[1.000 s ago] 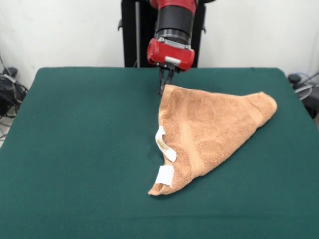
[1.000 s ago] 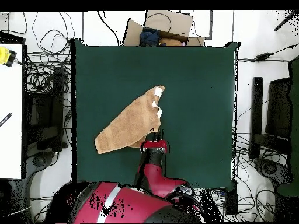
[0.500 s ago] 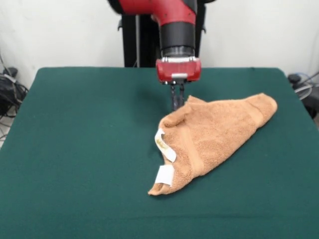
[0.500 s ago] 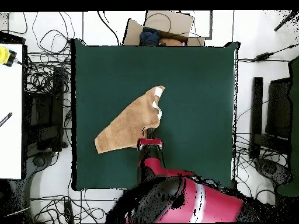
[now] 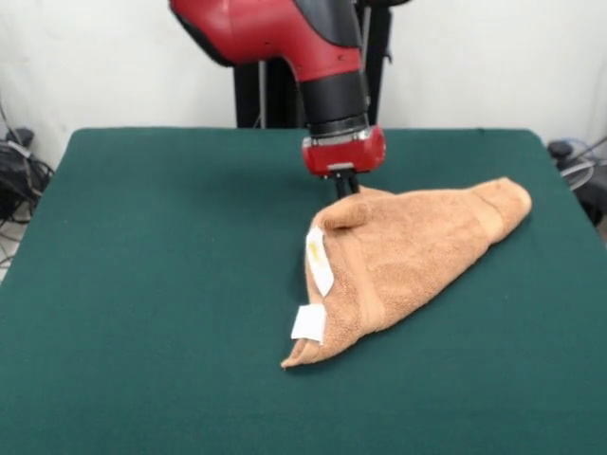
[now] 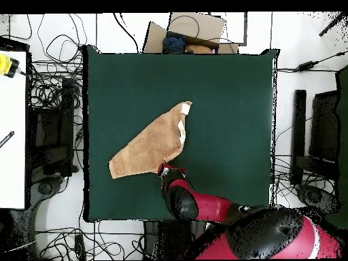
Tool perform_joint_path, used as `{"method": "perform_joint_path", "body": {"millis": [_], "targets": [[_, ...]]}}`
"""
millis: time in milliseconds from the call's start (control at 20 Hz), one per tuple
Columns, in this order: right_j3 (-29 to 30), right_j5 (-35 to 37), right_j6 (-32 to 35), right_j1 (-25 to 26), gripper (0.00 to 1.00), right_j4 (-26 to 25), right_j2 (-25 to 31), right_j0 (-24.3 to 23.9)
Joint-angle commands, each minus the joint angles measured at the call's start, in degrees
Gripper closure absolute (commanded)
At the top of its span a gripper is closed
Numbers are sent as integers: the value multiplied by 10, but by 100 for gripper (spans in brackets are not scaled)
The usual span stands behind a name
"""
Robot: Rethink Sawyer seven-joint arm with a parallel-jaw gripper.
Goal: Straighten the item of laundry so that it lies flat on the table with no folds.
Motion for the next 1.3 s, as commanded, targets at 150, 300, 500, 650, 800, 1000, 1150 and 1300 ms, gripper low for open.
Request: {"method": "perform_joint_path", "body": {"millis": [150,300,500,650,800,1000,1150,1300], "targets": [[16,267,99,10,100,185,-49,159],[14,132,96,33,100,126,-19,135],[17,-6,92,13,100,52,-20,146],[33,-36,90,-32,100,33,-23,164],[46,-48,94,-61,100,-7,8,144],[48,-23,94,-107,100,-17,29,139],[46,10,101,-143,100,-1,42,137],[48,20,103,-164,100,-2,56,127]]}}
